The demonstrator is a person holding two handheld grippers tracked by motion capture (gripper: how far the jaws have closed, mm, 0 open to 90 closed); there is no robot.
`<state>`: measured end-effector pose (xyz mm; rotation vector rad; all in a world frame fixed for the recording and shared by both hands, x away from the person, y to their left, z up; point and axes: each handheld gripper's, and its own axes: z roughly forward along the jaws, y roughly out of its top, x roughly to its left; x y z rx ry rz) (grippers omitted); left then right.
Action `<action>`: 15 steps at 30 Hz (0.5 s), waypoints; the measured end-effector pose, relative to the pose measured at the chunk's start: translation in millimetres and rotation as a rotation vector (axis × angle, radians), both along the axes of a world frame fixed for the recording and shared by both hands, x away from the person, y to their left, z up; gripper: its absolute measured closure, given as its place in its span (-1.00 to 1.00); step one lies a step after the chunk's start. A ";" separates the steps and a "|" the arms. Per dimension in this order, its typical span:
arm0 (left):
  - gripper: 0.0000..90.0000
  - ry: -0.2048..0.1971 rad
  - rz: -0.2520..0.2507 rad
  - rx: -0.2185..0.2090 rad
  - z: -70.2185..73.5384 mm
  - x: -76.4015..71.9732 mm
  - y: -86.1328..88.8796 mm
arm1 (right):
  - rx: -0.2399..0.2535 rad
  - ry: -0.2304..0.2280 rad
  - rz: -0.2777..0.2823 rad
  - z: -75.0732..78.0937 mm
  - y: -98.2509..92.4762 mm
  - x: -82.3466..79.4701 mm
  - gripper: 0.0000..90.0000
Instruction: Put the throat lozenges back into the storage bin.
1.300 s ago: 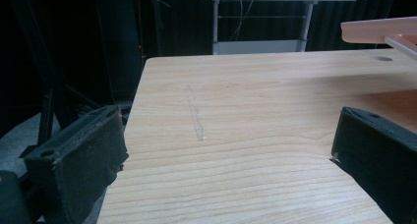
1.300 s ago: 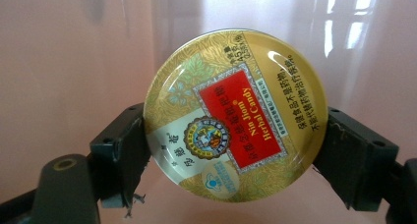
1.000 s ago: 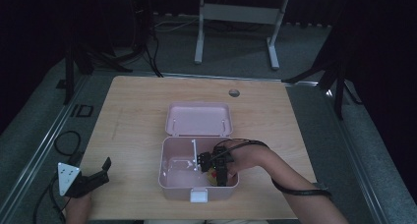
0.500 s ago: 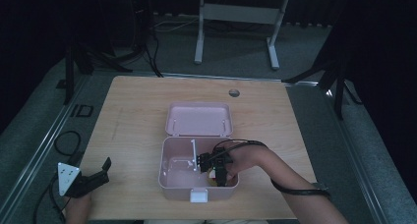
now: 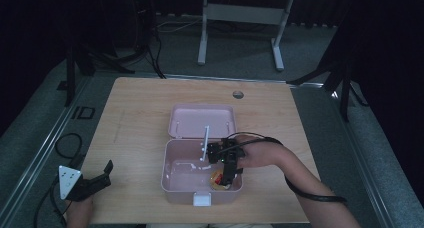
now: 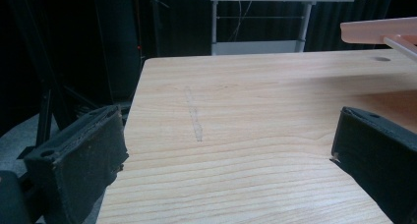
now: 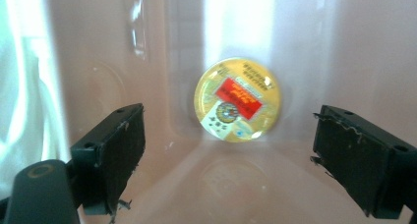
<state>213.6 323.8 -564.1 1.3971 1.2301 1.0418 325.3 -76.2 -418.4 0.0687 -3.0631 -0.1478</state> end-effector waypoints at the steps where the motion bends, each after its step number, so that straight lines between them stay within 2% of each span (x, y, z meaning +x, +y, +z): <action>1: -0.99 0.001 0.000 0.000 0.0 0.0 0.0 | 0.024 -0.017 0.006 6.4 -3.3 -0.8 -0.73; 3: -0.99 0.001 -0.001 0.003 0.1 0.0 -0.1 | 0.075 -0.038 -0.001 19.1 -10.8 -2.6 -0.73; 8: -0.99 -0.002 0.000 0.003 0.0 -0.4 -0.2 | 0.205 -0.123 -0.033 48.3 -35.4 -4.9 -0.73; 9: -0.99 -0.003 0.000 0.002 -0.1 -0.4 -0.2 | 0.220 -0.141 -0.045 52.6 -41.4 -4.8 -0.73; 11: -0.99 -0.002 0.000 0.002 -0.1 -0.4 -0.1 | 0.231 -0.143 -0.057 56.2 -47.7 -4.2 -0.74; 15: -0.99 -0.001 -0.002 0.005 0.0 -0.4 -0.3 | 0.252 -0.160 -0.121 62.8 -78.4 -1.5 -0.74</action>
